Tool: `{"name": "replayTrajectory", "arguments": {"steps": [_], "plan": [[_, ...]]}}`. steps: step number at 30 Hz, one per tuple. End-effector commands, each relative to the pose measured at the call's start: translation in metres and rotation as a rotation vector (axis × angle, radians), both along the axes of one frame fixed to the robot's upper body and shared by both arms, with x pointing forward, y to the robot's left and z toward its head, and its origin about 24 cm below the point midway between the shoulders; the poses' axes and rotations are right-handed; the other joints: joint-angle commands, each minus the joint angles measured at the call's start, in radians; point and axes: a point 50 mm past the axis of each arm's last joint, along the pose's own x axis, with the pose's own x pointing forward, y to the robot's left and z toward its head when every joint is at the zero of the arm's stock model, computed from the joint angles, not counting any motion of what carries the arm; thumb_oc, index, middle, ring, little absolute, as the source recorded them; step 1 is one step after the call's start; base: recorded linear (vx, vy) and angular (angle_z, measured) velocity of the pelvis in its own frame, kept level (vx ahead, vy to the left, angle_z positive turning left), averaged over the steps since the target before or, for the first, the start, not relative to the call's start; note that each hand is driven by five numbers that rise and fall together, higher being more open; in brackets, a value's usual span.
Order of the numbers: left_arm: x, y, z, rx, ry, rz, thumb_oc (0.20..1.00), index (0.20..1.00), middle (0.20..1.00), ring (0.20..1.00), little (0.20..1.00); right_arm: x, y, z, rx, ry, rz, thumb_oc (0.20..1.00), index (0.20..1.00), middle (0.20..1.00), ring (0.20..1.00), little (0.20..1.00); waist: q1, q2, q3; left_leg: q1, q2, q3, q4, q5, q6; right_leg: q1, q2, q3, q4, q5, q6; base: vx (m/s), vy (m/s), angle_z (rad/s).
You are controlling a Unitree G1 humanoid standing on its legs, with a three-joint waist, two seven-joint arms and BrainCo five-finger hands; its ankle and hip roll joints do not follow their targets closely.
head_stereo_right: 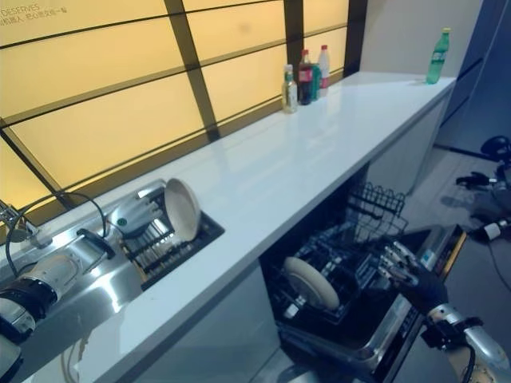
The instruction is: Pick up plates and place into dishwasher.
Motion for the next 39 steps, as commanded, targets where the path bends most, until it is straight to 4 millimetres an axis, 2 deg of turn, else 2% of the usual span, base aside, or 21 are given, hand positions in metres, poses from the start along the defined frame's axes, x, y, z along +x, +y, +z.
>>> {"name": "replayTrajectory", "arguments": {"steps": [1,5,10,13,22,27,31,35,39], "plan": [[0.001,0.015,0.040,-0.308,-0.219,0.038,1.000,1.000,1.000,1.000,1.000,0.013,0.008,0.025,0.024,-0.149,0.027,1.000,1.000,1.000,1.000,1.000,0.021,-0.027,-0.046,-0.088,0.065,-0.019,0.051,0.039,-0.007,-0.016,-0.071,-0.004,-0.093,0.086,0.116,-0.03,0.044,0.00],[-0.009,0.007,0.041,-0.702,-0.311,0.004,1.000,1.000,1.000,1.000,1.000,0.011,0.010,0.020,0.032,-0.156,0.004,1.000,1.000,1.000,1.000,1.000,0.044,-0.032,-0.042,-0.088,0.062,-0.031,0.043,0.042,-0.005,-0.015,-0.065,0.000,-0.096,0.085,0.110,-0.03,0.043,0.05],[-0.019,0.004,0.052,-0.973,-0.424,-0.065,1.000,1.000,1.000,1.000,1.000,0.011,0.014,0.016,0.040,-0.170,-0.008,1.000,1.000,1.000,1.000,1.000,0.065,-0.042,-0.035,-0.088,0.063,-0.044,0.035,0.043,-0.003,-0.019,-0.063,0.001,-0.094,0.084,0.108,-0.05,0.033,0.08],[-0.021,0.007,0.067,-1.150,-0.506,-0.086,1.000,1.000,1.000,1.000,1.000,0.012,0.017,0.013,0.044,-0.176,-0.011,1.000,1.000,1.000,1.000,1.000,0.075,-0.050,-0.033,-0.087,0.066,-0.046,0.031,0.044,-0.005,-0.019,-0.061,-0.001,-0.092,0.081,0.108,-0.04,0.029,0.06],[-0.023,0.009,0.108,-1.374,-0.659,-0.156,1.000,1.000,1.000,1.000,1.000,0.017,0.019,0.019,-0.017,-0.223,-0.036,1.000,1.000,1.000,1.000,1.000,0.091,-0.062,-0.044,-0.076,0.062,-0.063,0.012,0.036,-0.001,-0.020,-0.052,0.003,-0.100,0.076,0.106,-0.04,0.020,0.05],[-0.037,0.003,0.103,-1.581,-0.612,-0.215,1.000,1.000,1.000,1.000,1.000,0.020,0.024,0.020,0.028,-0.268,-0.112,1.000,1.000,1.000,1.000,1.000,0.116,-0.059,-0.053,-0.079,0.055,-0.089,0.004,0.026,0.002,-0.019,-0.044,0.003,-0.103,0.063,0.096,-0.08,0.052,0.03],[-0.047,-0.011,0.095,-1.659,-0.468,-0.275,1.000,1.000,1.000,1.000,1.000,0.030,0.033,0.031,0.053,-0.330,-0.176,1.000,1.000,1.000,1.000,1.000,0.146,-0.055,-0.055,-0.080,0.050,-0.109,-0.003,0.015,0.006,-0.018,-0.039,-0.004,-0.109,0.055,0.088,-0.16,0.076,0.10],[-0.052,-0.024,0.090,-1.715,-0.358,-0.322,1.000,1.000,1.000,1.000,1.000,0.049,0.045,0.038,0.033,-0.387,-0.201,1.000,1.000,1.000,1.000,1.000,0.191,-0.054,-0.060,-0.085,0.039,-0.129,-0.009,0.002,0.014,-0.018,-0.036,-0.027,-0.125,0.055,0.081,-0.18,0.069,0.25],[-0.051,-0.034,0.088,-1.816,-0.290,-0.352,1.000,1.000,1.000,1.000,1.000,0.077,0.068,0.041,0.037,-0.427,-0.186,1.000,1.000,1.000,1.000,1.000,0.246,-0.061,-0.062,-0.094,0.026,-0.156,-0.008,-0.007,0.021,-0.011,-0.036,-0.054,-0.137,0.058,0.073,-0.16,0.049,0.16]]}}
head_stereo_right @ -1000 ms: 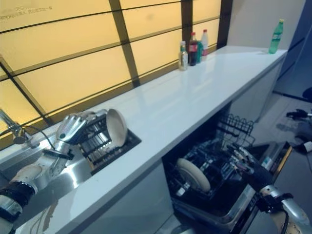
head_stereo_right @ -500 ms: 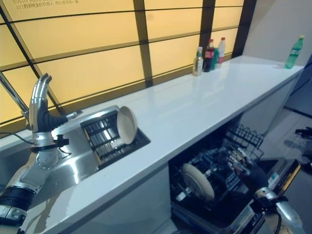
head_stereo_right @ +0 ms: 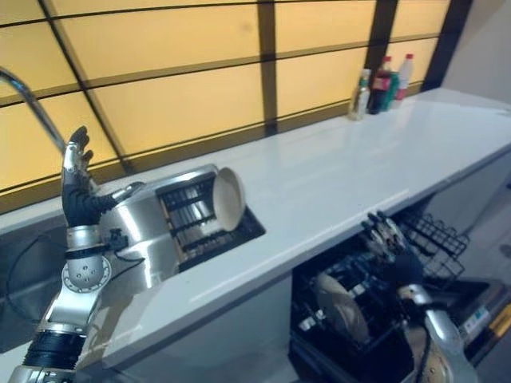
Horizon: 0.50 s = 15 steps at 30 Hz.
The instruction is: Pick up plates and place into dishwasher.
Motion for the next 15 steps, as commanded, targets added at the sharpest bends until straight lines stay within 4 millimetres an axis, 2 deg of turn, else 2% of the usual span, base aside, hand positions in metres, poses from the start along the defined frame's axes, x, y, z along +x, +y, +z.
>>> {"name": "replayTrajectory", "arguments": {"steps": [1,8,10,15], "plan": [[-0.003,-0.001,0.028,-0.024,-0.104,-0.082,1.000,1.000,1.000,1.000,1.000,0.033,0.020,0.031,0.016,-0.203,0.008,1.000,1.000,1.000,1.000,1.000,0.053,-0.050,-0.011,-0.031,0.028,-0.042,0.050,-0.050,0.006,-0.008,-0.035,0.019,-0.079,0.057,0.073,-0.14,0.029,0.25],[-0.007,-0.015,0.031,-0.148,-0.103,-0.212,1.000,1.000,1.000,1.000,1.000,0.061,0.050,0.045,0.097,-0.238,0.100,1.000,1.000,1.000,1.000,1.000,0.123,-0.064,-0.021,-0.064,0.006,-0.080,0.075,-0.061,0.014,-0.013,-0.035,-0.012,-0.079,0.062,0.059,-0.14,0.018,0.19],[-0.007,-0.017,0.030,-0.133,-0.089,-0.221,1.000,1.000,1.000,1.000,1.000,0.064,0.060,0.042,0.130,-0.230,0.120,1.000,1.000,1.000,1.000,1.000,0.135,-0.065,-0.020,-0.071,0.000,-0.086,0.094,-0.073,0.018,-0.017,-0.036,-0.020,-0.064,0.054,0.053,-0.07,0.028,0.26],[-0.003,-0.021,0.025,-0.082,-0.008,-0.223,1.000,1.000,1.000,1.000,1.000,0.065,0.065,0.035,0.131,-0.195,0.127,1.000,1.000,1.000,1.000,1.000,0.145,-0.061,-0.020,-0.078,-0.028,-0.110,0.127,-0.102,0.034,-0.012,-0.040,-0.014,-0.056,0.046,0.046,0.01,0.074,0.13]]}}
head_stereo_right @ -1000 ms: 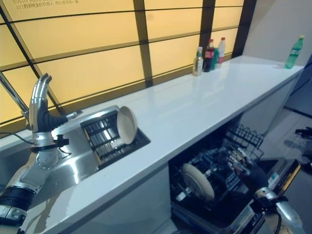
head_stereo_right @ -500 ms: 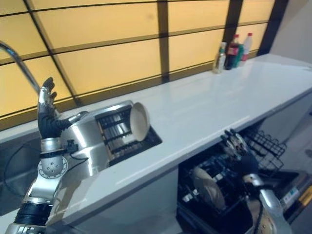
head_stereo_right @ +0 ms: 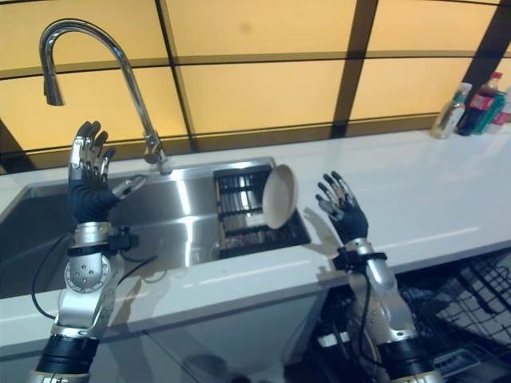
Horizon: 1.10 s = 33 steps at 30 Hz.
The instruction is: Pick up plates and place into dishwasher.
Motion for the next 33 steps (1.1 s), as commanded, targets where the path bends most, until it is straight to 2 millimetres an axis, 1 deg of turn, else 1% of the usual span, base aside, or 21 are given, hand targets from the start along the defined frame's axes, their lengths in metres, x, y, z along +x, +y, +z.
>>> {"name": "replayTrajectory", "arguments": {"steps": [1,5,7,9,10,12,14,15,16,19,20,21,23,25,27,28,32,33], "plan": [[-0.001,-0.002,0.016,0.073,-0.041,-0.022,1.000,1.000,1.000,1.000,1.000,0.013,0.003,0.025,0.034,-0.116,0.002,1.000,1.000,1.000,1.000,1.000,0.001,-0.040,-0.004,-0.032,-0.019,-0.023,0.116,-0.119,0.040,-0.027,-0.035,0.043,-0.023,0.047,0.046,0.04,0.090,0.04],[0.004,-0.004,0.011,0.089,0.013,-0.033,1.000,1.000,1.000,1.000,1.000,0.012,0.003,0.024,0.023,-0.105,0.007,1.000,1.000,1.000,1.000,1.000,0.002,-0.030,-0.001,-0.025,-0.037,-0.053,0.082,-0.116,0.052,-0.032,-0.046,0.045,0.000,0.035,0.055,0.06,0.090,-0.01],[0.005,-0.004,0.008,0.104,0.034,-0.031,1.000,1.000,1.000,1.000,1.000,0.007,-0.002,0.022,0.028,-0.096,0.012,1.000,1.000,1.000,1.000,1.000,-0.010,-0.028,0.007,-0.018,-0.037,-0.050,0.068,-0.113,0.058,-0.056,-0.053,0.053,0.034,0.043,0.067,0.11,0.065,-0.02],[0.006,-0.005,0.007,0.100,0.033,-0.038,1.000,1.000,1.000,1.000,1.000,0.003,-0.006,0.023,0.038,-0.109,0.014,1.000,1.000,1.000,1.000,1.000,-0.019,-0.030,0.024,-0.025,-0.036,-0.048,0.059,-0.107,0.058,-0.076,-0.058,0.053,0.035,0.043,0.073,-0.07,0.009,0.00],[0.012,-0.013,0.014,0.112,-0.018,-0.040,1.000,1.000,1.000,1.000,1.000,0.007,-0.004,0.032,0.044,-0.159,0.017,1.000,1.000,1.000,1.000,1.000,-0.022,-0.032,0.049,-0.061,-0.040,-0.050,0.052,-0.097,0.056,-0.109,-0.059,0.060,0.021,0.055,0.075,-0.36,-0.031,-0.01],[0.023,-0.018,0.031,0.119,-0.098,-0.043,1.000,1.000,1.000,1.000,1.000,0.019,0.000,0.050,0.050,-0.239,0.022,1.000,1.000,1.000,1.000,1.000,-0.021,-0.034,0.091,-0.112,-0.040,-0.050,0.038,-0.074,0.052,-0.160,-0.050,0.073,0.008,0.076,0.077,-0.48,-0.054,0.01],[0.033,-0.017,0.059,0.132,-0.194,-0.035,1.000,1.000,1.000,1.000,1.000,0.032,0.008,0.076,0.057,-0.332,0.041,1.000,1.000,1.000,1.000,1.000,-0.024,-0.044,0.154,-0.166,-0.033,-0.041,0.020,-0.045,0.048,-0.206,-0.030,0.100,-0.009,0.102,0.074,-0.47,-0.122,-0.03],[0.035,-0.014,0.075,0.137,-0.241,-0.033,1.000,1.000,1.000,1.000,1.000,0.035,0.012,0.088,0.057,-0.379,0.048,1.000,1.000,1.000,1.000,1.000,-0.025,-0.053,0.189,-0.197,-0.025,-0.036,0.010,-0.026,0.045,-0.227,-0.016,0.117,-0.021,0.116,0.072,-0.39,-0.224,-0.11],[0.036,-0.014,0.087,0.138,-0.275,-0.041,1.000,1.000,1.000,1.000,1.000,0.036,0.015,0.097,0.063,-0.415,0.053,1.000,1.000,1.000,1.000,1.000,-0.026,-0.069,0.219,-0.228,-0.013,-0.032,0.011,-0.012,0.041,-0.242,-0.006,0.133,-0.030,0.127,0.070,-0.31,-0.239,-0.10],[0.036,-0.018,0.097,0.187,-0.312,-0.043,1.000,1.000,1.000,1.000,1.000,0.033,0.018,0.105,0.089,-0.460,0.052,1.000,1.000,1.000,1.000,1.000,-0.028,-0.099,0.252,-0.275,0.006,-0.023,0.027,0.000,0.033,-0.268,0.006,0.143,-0.040,0.144,0.067,-0.15,-0.197,-0.02],[0.037,-0.022,0.100,0.221,-0.324,-0.043,1.000,1.000,1.000,1.000,1.000,0.031,0.020,0.108,0.109,-0.480,0.054,1.000,1.000,1.000,1.000,1.000,-0.031,-0.114,0.267,-0.293,0.015,-0.019,0.035,0.004,0.029,-0.279,0.009,0.143,-0.042,0.151,0.066,-0.10,-0.173,-0.04],[0.037,-0.026,0.104,0.256,-0.339,-0.036,1.000,1.000,1.000,1.000,1.000,0.029,0.021,0.110,0.119,-0.497,0.058,1.000,1.000,1.000,1.000,1.000,-0.034,-0.124,0.278,-0.307,0.020,-0.017,0.041,0.008,0.024,-0.289,0.012,0.143,-0.043,0.156,0.066,-0.11,-0.160,-0.01],[0.041,-0.032,0.116,0.326,-0.375,-0.022,1.000,1.000,1.000,1.000,1.000,0.027,0.023,0.115,0.126,-0.523,0.067,1.000,1.000,1.000,1.000,1.000,-0.044,-0.133,0.293,-0.320,0.027,-0.012,0.040,0.014,0.018,-0.303,0.013,0.143,-0.046,0.162,0.065,-0.09,-0.069,0.04],[0.043,-0.037,0.125,0.379,-0.407,-0.012,1.000,1.000,1.000,1.000,1.000,0.028,0.027,0.119,0.122,-0.537,0.072,1.000,1.000,1.000,1.000,1.000,-0.049,-0.132,0.299,-0.323,0.030,-0.004,0.034,0.018,0.016,-0.311,0.012,0.141,-0.043,0.162,0.065,-0.05,0.005,-0.01],[0.049,-0.045,0.140,0.476,-0.439,0.016,1.000,1.000,1.000,1.000,1.000,0.029,0.030,0.124,0.111,-0.546,0.078,1.000,1.000,1.000,1.000,1.000,-0.062,-0.123,0.302,-0.322,0.028,0.003,0.031,0.018,0.015,-0.320,0.006,0.135,-0.032,0.157,0.064,-0.02,0.044,-0.01],[0.052,-0.046,0.144,0.484,-0.441,0.018,1.000,1.000,1.000,1.000,1.000,0.030,0.030,0.126,0.107,-0.546,0.078,1.000,1.000,1.000,1.000,1.000,-0.065,-0.120,0.302,-0.320,0.027,0.006,0.031,0.017,0.014,-0.322,0.004,0.133,-0.028,0.155,0.063,0.01,0.055,0.00],[0.062,-0.053,0.148,0.574,-0.428,0.035,1.000,1.000,1.000,1.000,1.000,0.033,0.030,0.130,0.084,-0.546,0.077,1.000,1.000,1.000,1.000,1.000,-0.081,-0.104,0.296,-0.303,0.020,0.021,0.025,0.011,0.015,-0.319,-0.006,0.131,-0.021,0.145,0.060,0.02,0.089,0.00],[0.067,-0.058,0.149,0.677,-0.414,0.049,1.000,1.000,1.000,1.000,1.000,0.034,0.030,0.132,0.070,-0.548,0.080,1.000,1.000,1.000,1.000,1.000,-0.094,-0.093,0.290,-0.293,0.018,0.032,0.021,0.008,0.015,-0.317,-0.010,0.132,-0.018,0.141,0.059,0.03,0.115,0.00]]}}
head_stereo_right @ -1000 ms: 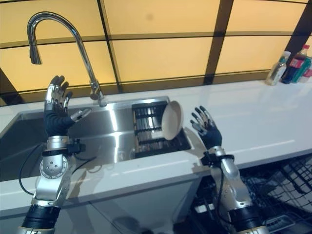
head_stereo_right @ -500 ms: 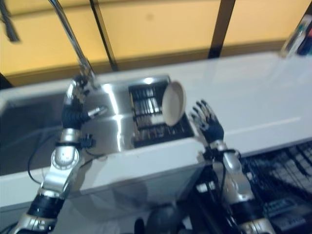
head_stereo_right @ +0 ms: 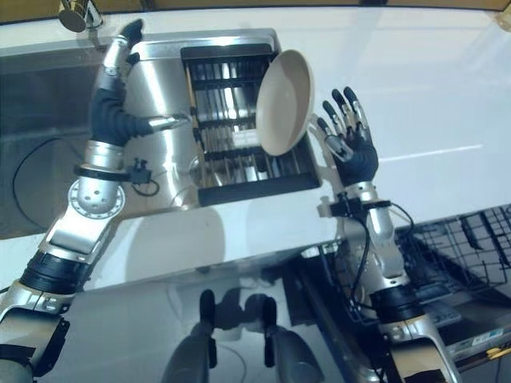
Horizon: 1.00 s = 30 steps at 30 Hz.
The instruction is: Pick up plates and place into dishwasher.
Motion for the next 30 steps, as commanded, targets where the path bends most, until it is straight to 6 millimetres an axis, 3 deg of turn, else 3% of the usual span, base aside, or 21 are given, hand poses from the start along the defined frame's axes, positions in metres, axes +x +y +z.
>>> {"name": "replayTrajectory", "arguments": {"steps": [1,7,14,19,23,30], "plan": [[0.014,-0.014,0.049,0.217,-0.150,0.077,1.000,1.000,1.000,1.000,1.000,-0.003,0.016,0.032,-0.016,-0.122,0.056,1.000,1.000,1.000,1.000,1.000,-0.089,-0.023,0.011,0.048,-0.026,0.037,-0.016,-0.075,0.034,0.001,-0.062,0.072,-0.014,0.035,0.076,0.04,0.129,0.03],[0.036,-0.010,0.072,0.611,-0.231,0.369,1.000,1.000,1.000,1.000,1.000,-0.001,0.000,0.037,-0.083,-0.112,0.041,1.000,1.000,1.000,1.000,1.000,-0.138,0.018,-0.002,0.075,-0.034,0.080,-0.024,-0.081,0.034,-0.002,-0.079,0.082,0.004,0.022,0.082,0.04,0.106,-0.10],[0.042,-0.015,0.097,0.780,-0.352,0.538,1.000,1.000,1.000,1.000,1.000,0.000,-0.018,0.038,-0.122,-0.107,0.010,1.000,1.000,1.000,1.000,1.000,-0.178,0.052,0.003,0.098,-0.040,0.106,-0.032,-0.091,0.036,0.004,-0.089,0.101,0.011,0.010,0.087,0.05,0.082,-0.12],[0.039,-0.015,0.109,0.818,-0.467,0.606,1.000,1.000,1.000,1.000,1.000,-0.008,-0.033,0.033,-0.143,-0.105,-0.013,1.000,1.000,1.000,1.000,1.000,-0.206,0.054,-0.003,0.108,-0.038,0.120,-0.033,-0.096,0.035,0.007,-0.088,0.113,0.017,0.003,0.088,0.06,0.015,-0.07],[0.042,-0.014,0.105,0.875,-0.455,0.604,1.000,1.000,1.000,1.000,1.000,-0.009,-0.044,0.030,-0.135,-0.086,-0.024,1.000,1.000,1.000,1.000,1.000,-0.223,0.058,-0.003,0.116,-0.033,0.135,-0.034,-0.098,0.032,0.005,-0.084,0.121,0.025,-0.001,0.089,0.03,0.021,-0.15],[0.054,-0.016,0.097,1.189,-0.318,0.666,1.000,1.000,1.000,1.000,1.000,-0.016,-0.058,0.033,-0.187,-0.086,-0.031,1.000,1.000,1.000,1.000,1.000,-0.263,0.063,0.001,0.129,-0.026,0.158,-0.033,-0.099,0.028,0.005,-0.081,0.136,0.035,-0.006,0.090,0.03,0.018,-0.09]]}}
